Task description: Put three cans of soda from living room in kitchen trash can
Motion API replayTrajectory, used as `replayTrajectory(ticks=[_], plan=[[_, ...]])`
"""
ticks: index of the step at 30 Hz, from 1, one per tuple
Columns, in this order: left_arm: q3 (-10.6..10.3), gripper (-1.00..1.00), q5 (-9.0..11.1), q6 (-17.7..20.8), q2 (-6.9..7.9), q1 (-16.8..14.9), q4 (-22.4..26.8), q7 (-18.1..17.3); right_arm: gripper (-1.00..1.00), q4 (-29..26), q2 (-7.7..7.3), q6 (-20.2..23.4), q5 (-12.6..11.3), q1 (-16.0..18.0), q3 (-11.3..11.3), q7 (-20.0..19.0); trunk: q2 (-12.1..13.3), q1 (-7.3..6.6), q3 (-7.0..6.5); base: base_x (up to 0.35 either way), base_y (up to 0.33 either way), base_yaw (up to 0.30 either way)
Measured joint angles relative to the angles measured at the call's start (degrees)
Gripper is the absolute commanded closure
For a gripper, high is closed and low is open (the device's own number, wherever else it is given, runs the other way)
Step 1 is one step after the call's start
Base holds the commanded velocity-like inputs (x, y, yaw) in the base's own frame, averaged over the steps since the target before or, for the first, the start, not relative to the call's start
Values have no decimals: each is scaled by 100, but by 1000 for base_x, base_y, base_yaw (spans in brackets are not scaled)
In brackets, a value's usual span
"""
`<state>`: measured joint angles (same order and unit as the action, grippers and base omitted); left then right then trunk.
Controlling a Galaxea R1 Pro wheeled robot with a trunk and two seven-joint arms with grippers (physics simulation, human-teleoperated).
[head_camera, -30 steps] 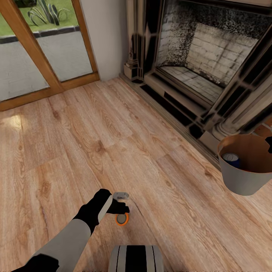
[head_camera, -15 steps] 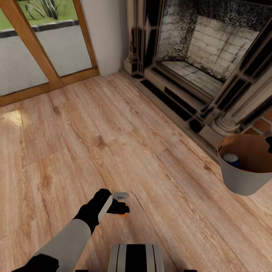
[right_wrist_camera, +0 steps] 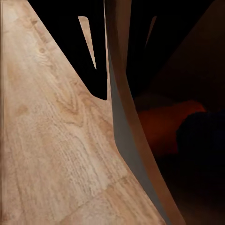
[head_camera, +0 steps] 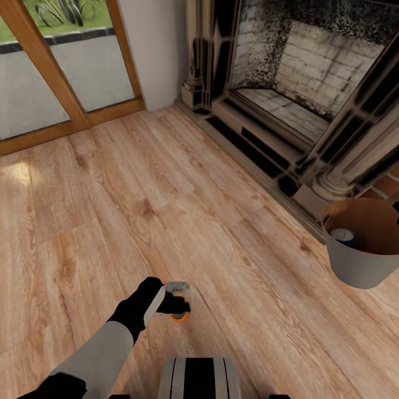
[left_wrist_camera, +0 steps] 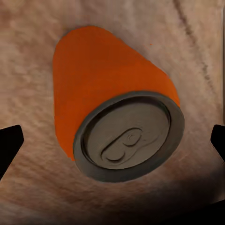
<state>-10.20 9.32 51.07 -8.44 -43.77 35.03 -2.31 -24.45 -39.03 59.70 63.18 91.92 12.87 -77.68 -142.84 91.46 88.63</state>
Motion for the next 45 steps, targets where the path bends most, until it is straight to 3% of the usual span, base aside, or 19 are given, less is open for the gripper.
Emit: replayTrajectory(ticks=[8,15,36,37,45], plan=[[0,-100,0,-1,-9,0,4,3,100,0,-9,11,-16,0,8,-2,0,0,0,33,0,0],[0,-100,-1,-1,-17,0,3,3,100,0,-11,11,-14,-2,5,-3,-47,39,152,1,0,0],[0,-100,0,-1,-18,0,4,3,100,8,-64,11,-16,-7,9,-2,-51,43,207,0,0,0],[0,100,0,-2,-18,1,5,3,100,9,-64,12,-17,-8,9,-2,-51,43,207,0,0,0],[-5,100,19,-9,-18,2,10,-3,100,9,-69,10,-14,-9,9,-2,-51,43,207,0,0,0]])
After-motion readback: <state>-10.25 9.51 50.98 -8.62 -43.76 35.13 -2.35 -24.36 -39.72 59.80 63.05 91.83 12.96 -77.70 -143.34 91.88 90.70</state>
